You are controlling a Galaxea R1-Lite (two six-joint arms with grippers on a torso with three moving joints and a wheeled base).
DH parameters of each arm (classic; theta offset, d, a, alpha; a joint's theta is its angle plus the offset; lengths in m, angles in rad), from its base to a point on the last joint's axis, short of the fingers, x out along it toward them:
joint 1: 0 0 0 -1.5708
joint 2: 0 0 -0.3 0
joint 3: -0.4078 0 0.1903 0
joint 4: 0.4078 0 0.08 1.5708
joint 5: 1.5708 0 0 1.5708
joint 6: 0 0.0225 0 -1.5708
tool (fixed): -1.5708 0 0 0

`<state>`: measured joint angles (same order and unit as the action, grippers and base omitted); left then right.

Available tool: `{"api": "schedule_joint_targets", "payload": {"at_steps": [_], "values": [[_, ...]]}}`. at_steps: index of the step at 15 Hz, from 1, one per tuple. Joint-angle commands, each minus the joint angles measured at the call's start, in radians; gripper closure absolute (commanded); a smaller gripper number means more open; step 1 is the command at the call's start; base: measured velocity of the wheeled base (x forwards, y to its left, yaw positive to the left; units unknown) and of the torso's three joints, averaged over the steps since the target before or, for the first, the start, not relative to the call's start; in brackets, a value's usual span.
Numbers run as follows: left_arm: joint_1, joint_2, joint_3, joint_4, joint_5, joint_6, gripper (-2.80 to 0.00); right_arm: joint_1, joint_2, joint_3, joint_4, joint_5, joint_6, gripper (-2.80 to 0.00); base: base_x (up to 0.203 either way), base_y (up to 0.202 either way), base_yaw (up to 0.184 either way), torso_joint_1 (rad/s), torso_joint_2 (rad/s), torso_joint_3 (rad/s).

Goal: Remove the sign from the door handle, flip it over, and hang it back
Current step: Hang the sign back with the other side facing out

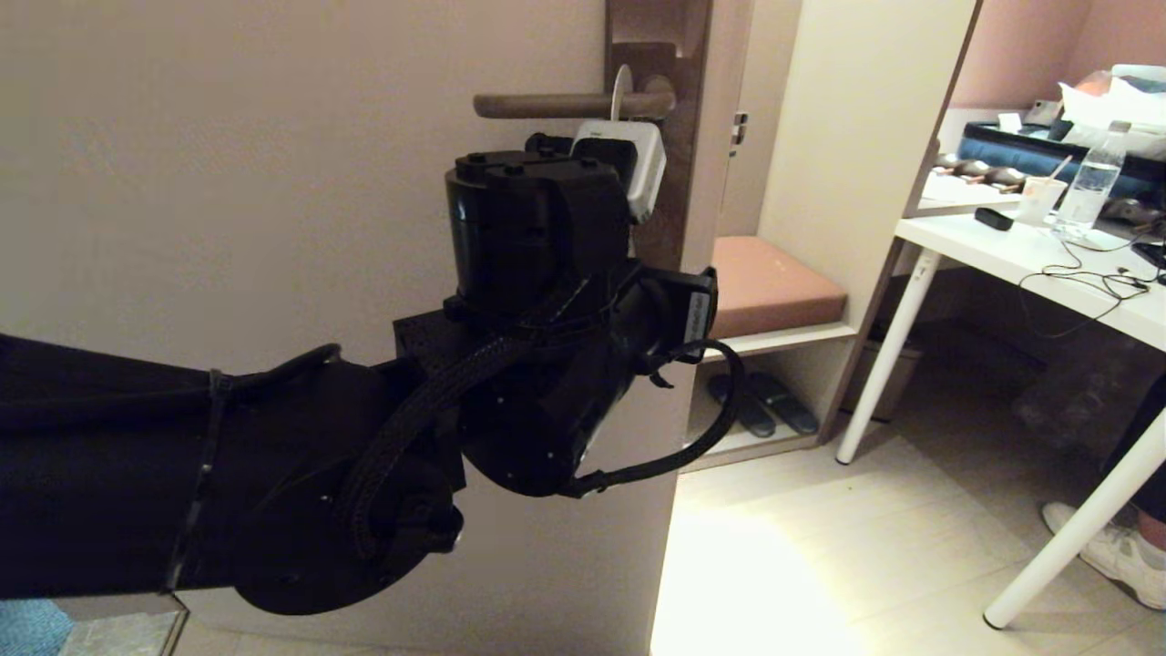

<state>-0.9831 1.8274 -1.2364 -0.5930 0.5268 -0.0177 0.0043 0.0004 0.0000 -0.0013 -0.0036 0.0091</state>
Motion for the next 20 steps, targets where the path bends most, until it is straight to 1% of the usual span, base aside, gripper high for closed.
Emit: {"api": "schedule_joint_targets", "payload": {"at_steps": [1, 4, 13, 20], "values": [[-0.005, -0.009, 0.003, -0.004, 0.005, -0.001, -2.80, 0.000, 0.000, 0.000, 0.000, 0.000, 0.000, 0.00, 0.000, 0.000, 0.000, 0.000, 0.00, 0.000], [-0.012, -0.037, 0.030, -0.004, 0.007, -0.001, -2.80, 0.000, 0.000, 0.000, 0.000, 0.001, 0.000, 0.00, 0.000, 0.000, 0.000, 0.000, 0.00, 0.000], [-0.016, -0.192, 0.199, -0.005, 0.005, -0.004, -2.80, 0.000, 0.000, 0.000, 0.000, -0.001, 0.000, 0.00, 0.000, 0.000, 0.000, 0.000, 0.00, 0.000], [-0.012, -0.205, 0.207, -0.005, 0.002, -0.004, -2.80, 0.000, 0.000, 0.000, 0.000, 0.000, 0.000, 0.00, 0.000, 0.000, 0.000, 0.000, 0.00, 0.000]]}}
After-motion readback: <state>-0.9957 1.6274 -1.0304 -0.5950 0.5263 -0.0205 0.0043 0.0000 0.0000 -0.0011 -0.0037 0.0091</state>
